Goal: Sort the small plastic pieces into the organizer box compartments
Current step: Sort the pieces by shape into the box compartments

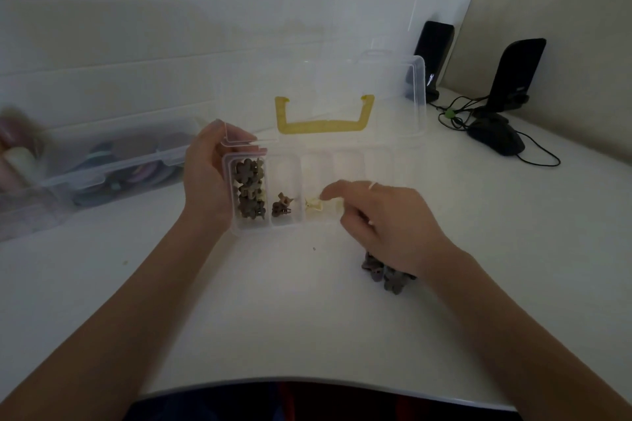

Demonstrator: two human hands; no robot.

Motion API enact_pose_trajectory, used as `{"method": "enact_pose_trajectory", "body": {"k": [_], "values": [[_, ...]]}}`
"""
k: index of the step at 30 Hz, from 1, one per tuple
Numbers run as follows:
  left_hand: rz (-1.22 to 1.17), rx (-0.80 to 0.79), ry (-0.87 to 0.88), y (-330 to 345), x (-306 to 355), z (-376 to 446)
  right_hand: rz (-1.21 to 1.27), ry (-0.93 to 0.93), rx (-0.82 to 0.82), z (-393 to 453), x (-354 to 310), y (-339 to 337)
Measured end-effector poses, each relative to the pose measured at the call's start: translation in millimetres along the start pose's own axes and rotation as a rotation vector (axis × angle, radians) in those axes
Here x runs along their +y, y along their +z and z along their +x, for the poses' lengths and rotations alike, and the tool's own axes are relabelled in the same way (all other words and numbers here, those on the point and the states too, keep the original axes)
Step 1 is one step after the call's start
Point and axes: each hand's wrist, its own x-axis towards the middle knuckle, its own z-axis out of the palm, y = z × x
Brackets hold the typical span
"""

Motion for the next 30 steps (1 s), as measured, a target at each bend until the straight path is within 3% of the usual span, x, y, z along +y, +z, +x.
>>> {"method": "enact_pose_trajectory", "body": {"k": [3,6,21,30], "values": [[-0.019,0.0,0.0,1.3,0.3,-0.8,-0.152,-0.046,-0.156,14.7,-20.3,7.2],[-0.031,0.001,-0.01,2.7,1.2,-2.6,-0.182,0.022,-0.27,26.6,-31.0,18.4],[0.04,-0.013,0.055,3.0,-0.1,-1.6,-0.074,0.155,-0.223,15.6,-23.6,18.0],[0.101,0.025,0.041,-0.4,-4.1,3.0,-0.2,0.088,-0.191,19.8,-33.1,25.0]]}}
